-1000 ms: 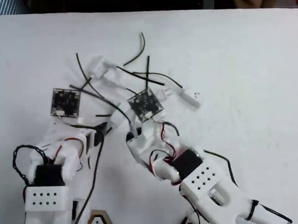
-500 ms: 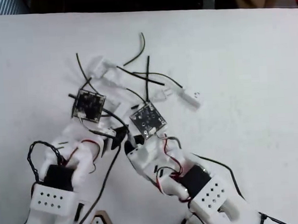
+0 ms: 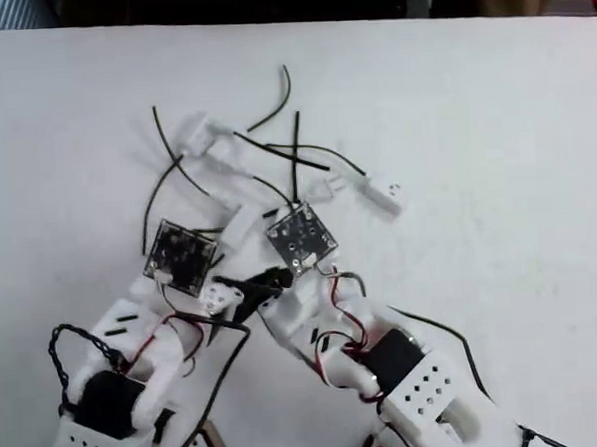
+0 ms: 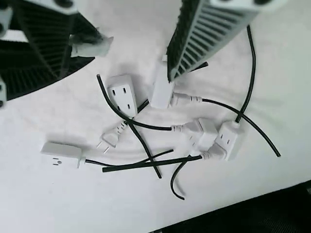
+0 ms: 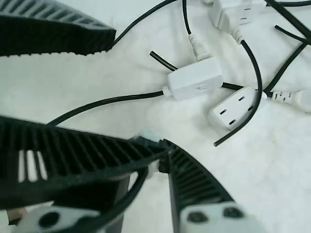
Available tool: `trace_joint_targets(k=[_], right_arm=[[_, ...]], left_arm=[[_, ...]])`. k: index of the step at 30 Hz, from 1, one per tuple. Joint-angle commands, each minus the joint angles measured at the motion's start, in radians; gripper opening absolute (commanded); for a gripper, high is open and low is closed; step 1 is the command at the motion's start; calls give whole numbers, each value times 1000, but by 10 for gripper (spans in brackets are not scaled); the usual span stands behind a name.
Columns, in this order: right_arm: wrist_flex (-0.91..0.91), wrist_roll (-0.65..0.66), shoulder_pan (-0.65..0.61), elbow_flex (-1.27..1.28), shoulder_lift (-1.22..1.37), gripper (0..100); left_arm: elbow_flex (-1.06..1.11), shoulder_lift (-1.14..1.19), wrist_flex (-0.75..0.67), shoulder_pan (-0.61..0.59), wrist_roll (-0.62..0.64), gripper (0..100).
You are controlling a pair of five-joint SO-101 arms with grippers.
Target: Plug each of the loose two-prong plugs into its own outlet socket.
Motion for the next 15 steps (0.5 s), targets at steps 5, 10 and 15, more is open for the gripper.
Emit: trace_joint_targets(k=[5, 10, 15], right_arm=[[-53, -8, 249, -11, -27, 17], [-137, -32, 389, 14, -22, 17], [-200, -78, 475, 37, -22, 17]], left_arm=[[6, -5, -14, -85, -75, 317], [5, -5, -8, -87, -100, 317], [3, -4, -11, -87, -135, 317]])
